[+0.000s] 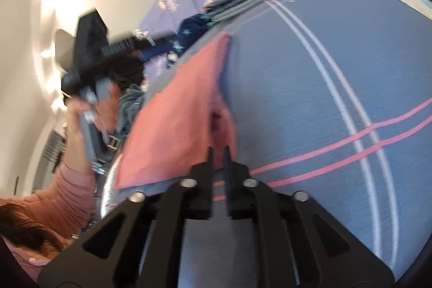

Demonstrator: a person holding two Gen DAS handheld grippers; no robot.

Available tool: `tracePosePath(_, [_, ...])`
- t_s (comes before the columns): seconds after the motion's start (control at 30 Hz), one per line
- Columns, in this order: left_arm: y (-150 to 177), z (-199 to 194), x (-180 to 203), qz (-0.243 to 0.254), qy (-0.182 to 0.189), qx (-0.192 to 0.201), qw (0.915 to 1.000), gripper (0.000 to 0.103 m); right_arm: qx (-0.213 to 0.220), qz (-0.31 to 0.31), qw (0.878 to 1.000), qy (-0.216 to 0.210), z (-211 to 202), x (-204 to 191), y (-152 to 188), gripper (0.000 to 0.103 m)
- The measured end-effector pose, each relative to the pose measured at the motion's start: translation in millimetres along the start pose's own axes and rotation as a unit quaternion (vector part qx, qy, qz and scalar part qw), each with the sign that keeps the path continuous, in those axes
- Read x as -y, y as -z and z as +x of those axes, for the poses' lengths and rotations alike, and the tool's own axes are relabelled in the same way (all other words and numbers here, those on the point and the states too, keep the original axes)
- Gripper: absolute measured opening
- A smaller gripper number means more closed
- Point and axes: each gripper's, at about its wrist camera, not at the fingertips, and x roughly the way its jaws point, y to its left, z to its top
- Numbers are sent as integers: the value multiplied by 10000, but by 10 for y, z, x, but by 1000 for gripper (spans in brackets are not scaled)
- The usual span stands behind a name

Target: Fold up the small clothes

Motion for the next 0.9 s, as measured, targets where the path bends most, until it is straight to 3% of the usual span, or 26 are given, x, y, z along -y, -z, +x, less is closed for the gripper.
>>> tracePosePath(0.03, [70,77,28,91,-27,-101,9999,42,25,-33,10000,-3,23,-46,-2,29])
tracePosePath(0.07, [186,253,65,156,-132,-306,9993,42,-21,-99,9999,109,87,-100,-3,22])
tracePosePath(0.1, [274,377,44,145,-212,-469,9986,42,-97,-193,9985,513,163,-138,1,13])
tracePosePath(0.13, [350,485,46,151,-310,-479,9983,45,-201,-291,9923,1187,253,-159,10,1])
tracePosePath(0.17, [405,507,89,294,-429,-180,9985,46,-176,-316,9856,1653,291,-152,41,0])
tracePosePath(0.23, [416,432,137,370,-512,-85,9980,46,-139,-139,9837,1790,251,-168,73,0])
tracePosePath(0.3, [414,230,101,138,-284,-8,9995,46,-107,-151,9772,2113,196,-211,108,0])
tracePosePath(0.37, [469,-54,38,45,-187,257,9995,50,4,-131,9751,2215,120,-251,150,0])
tracePosePath(0.47, [679,-611,-203,88,-449,867,9952,65,271,-579,9688,2393,22,-495,232,6])
tracePosePath(0.53, [914,-970,-495,-24,-842,1223,9889,73,357,-1020,9655,2371,60,-714,259,8])
tracePosePath(0.6, [1192,-1262,-900,-397,-1249,1372,9818,83,347,-1625,9600,2252,237,-1028,299,16])
tracePosePath(0.63, [1305,-1363,-1081,-606,-1377,1409,9785,85,329,-1910,9561,2198,322,-1172,339,26])
tracePosePath(0.7, [1547,-1549,-1476,-1147,-1586,1441,9700,86,240,-2647,9420,2051,591,-1555,496,39])
tracePosePath(0.77, [1838,-1737,-1925,-1945,-1495,1524,9574,87,91,-3170,9296,1879,816,-1851,663,49])
tracePosePath(0.83, [2082,-1859,-2211,-2557,-1163,1794,9428,86,-237,-3684,9135,1711,1178,-2178,843,50])
tracePosePath(0.9, [2200,-1864,-2434,-2916,-724,1843,9358,86,-438,-4131,8937,1693,1448,-2416,1035,50])
